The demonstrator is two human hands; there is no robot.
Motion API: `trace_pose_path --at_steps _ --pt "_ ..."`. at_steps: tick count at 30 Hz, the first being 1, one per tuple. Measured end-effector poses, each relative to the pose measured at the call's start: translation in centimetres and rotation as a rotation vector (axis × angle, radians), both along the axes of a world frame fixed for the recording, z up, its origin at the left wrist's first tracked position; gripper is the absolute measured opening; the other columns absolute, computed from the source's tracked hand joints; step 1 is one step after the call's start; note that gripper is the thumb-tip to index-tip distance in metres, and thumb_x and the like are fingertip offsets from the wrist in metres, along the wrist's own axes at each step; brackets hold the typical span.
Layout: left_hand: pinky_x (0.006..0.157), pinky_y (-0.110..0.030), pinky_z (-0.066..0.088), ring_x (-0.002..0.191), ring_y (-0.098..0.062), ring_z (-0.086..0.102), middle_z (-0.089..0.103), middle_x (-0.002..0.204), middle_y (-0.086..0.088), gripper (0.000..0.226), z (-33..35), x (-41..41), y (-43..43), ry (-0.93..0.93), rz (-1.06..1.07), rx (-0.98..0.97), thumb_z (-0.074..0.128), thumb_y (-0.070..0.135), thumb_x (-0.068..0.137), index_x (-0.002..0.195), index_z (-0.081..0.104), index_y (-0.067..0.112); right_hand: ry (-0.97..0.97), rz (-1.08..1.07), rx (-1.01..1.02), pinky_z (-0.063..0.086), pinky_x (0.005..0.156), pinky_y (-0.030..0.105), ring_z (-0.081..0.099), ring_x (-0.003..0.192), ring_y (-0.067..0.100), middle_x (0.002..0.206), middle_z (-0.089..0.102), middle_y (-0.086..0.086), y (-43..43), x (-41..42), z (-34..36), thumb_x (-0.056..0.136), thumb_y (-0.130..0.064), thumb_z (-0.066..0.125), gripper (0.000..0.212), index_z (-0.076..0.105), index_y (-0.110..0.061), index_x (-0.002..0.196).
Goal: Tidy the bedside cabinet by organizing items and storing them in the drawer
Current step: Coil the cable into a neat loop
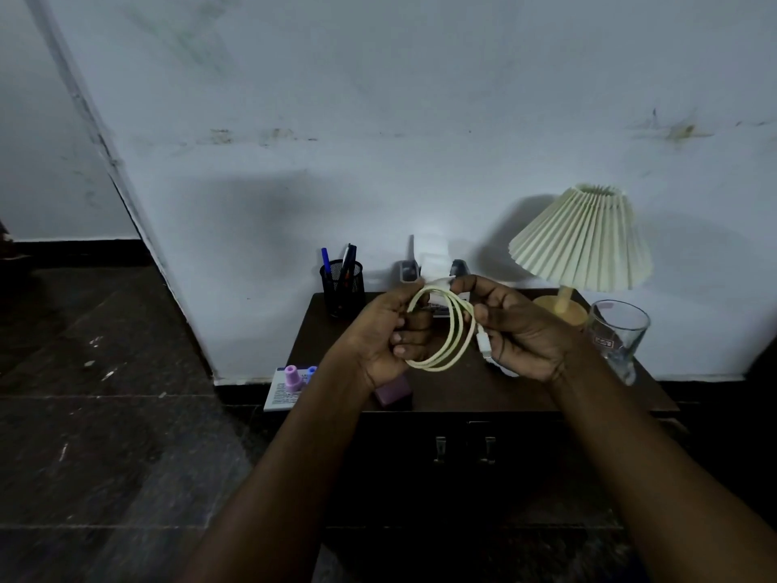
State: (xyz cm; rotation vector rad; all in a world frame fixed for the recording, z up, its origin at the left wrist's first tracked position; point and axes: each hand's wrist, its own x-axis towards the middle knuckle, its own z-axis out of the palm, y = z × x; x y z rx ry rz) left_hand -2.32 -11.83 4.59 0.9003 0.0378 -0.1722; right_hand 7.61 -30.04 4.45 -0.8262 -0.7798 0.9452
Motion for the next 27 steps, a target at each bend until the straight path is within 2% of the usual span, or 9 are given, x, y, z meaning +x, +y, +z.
trace_pose_path --at_steps 4,8,10,14,17,19,21,24,27 --pt "0.029 -0.016 0.018 0.037 -0.004 0.012 0.030 0.045 0.009 0.035 0.0 -0.1 -0.3 -0.014 -0.035 -0.086 0.039 0.032 0.110 0.079 0.046 0.018 0.057 -0.034 0.056 0.063 0.087 0.038 0.075 0.098 0.023 0.110 0.075 0.015 0.4 -0.1 -0.5 0.073 -0.013 0.092 0.046 0.069 -0.007 0.113" --pt "0.028 -0.016 0.018 0.031 -0.004 0.019 0.024 0.047 0.009 0.035 0.0 0.3 -0.1 -0.058 0.015 -0.163 0.038 0.031 0.111 0.080 0.047 0.017 0.074 0.041 0.149 0.062 0.082 0.030 0.075 0.100 0.019 0.113 0.076 0.012 0.1 0.1 -0.8 0.088 -0.006 0.076 0.033 0.071 -0.007 0.121" --pt "0.028 -0.017 0.018 0.031 -0.003 0.019 0.020 0.049 0.009 0.032 0.0 0.5 0.1 -0.072 0.010 -0.178 0.038 0.031 0.110 0.082 0.045 0.017 0.060 0.003 0.112 0.062 0.080 0.031 0.075 0.097 0.019 0.111 0.076 0.012 0.0 0.3 -0.9 0.088 -0.004 0.076 0.031 0.072 -0.007 0.118" --pt "0.027 -0.018 0.021 0.031 -0.003 0.022 0.025 0.047 0.009 0.034 -0.4 0.7 0.5 -0.051 0.125 -0.067 0.041 0.026 0.109 0.077 0.049 0.017 -0.075 -0.204 -0.081 0.061 0.062 0.029 0.073 0.072 0.017 0.090 0.074 0.010 0.2 0.3 -0.6 0.083 -0.002 0.076 0.019 0.072 -0.009 0.100" --pt "0.030 -0.017 0.018 0.034 -0.005 0.018 0.024 0.049 0.007 0.040 -0.7 0.8 0.4 -0.021 0.271 0.115 0.040 0.021 0.108 0.070 0.053 0.019 -0.125 -0.344 -0.180 0.062 0.065 0.037 0.073 0.073 0.022 0.090 0.074 0.013 0.3 0.0 0.0 0.089 -0.014 0.069 0.015 0.073 -0.008 0.102" --pt "0.033 -0.016 0.015 0.035 -0.005 0.016 0.023 0.050 0.006 0.039 -0.7 0.9 0.0 -0.011 0.344 0.199 0.041 0.019 0.107 0.070 0.052 0.019 -0.241 -0.438 -0.242 0.058 0.068 0.037 0.070 0.074 0.023 0.091 0.074 0.013 0.4 -0.3 0.3 0.093 -0.021 0.068 0.015 0.075 -0.011 0.101" --pt "0.034 -0.014 0.015 0.035 -0.006 0.016 0.023 0.050 0.005 0.035 -0.7 1.0 -0.4 -0.005 0.396 0.246 0.043 0.018 0.107 0.073 0.048 0.020 -0.425 -0.565 -0.303 0.057 0.068 0.038 0.067 0.076 0.022 0.089 0.073 0.015 0.6 -0.8 0.5 0.095 -0.014 0.070 0.007 0.077 -0.014 0.094" --pt "0.036 -0.014 0.015 0.035 -0.006 0.017 0.027 0.049 0.006 0.027 -0.7 1.1 -0.7 0.006 0.447 0.315 0.047 0.019 0.108 0.081 0.047 0.021 -0.700 -0.685 -0.410 0.059 0.077 0.048 0.068 0.079 0.022 0.088 0.072 0.018 0.9 -1.3 0.6 0.097 -0.007 0.069 0.009 0.072 -0.010 0.089" --pt "0.037 -0.017 0.020 0.038 -0.006 0.025 0.036 0.048 0.009 0.020 -1.1 1.3 -0.9 0.000 0.539 0.530 0.050 0.027 0.108 0.089 0.052 0.021 -1.102 -0.783 -0.586 0.045 0.075 0.035 0.061 0.086 0.015 0.090 0.065 0.000 1.1 -1.5 0.7 0.100 -0.012 0.061 0.013 0.063 -0.019 0.090"
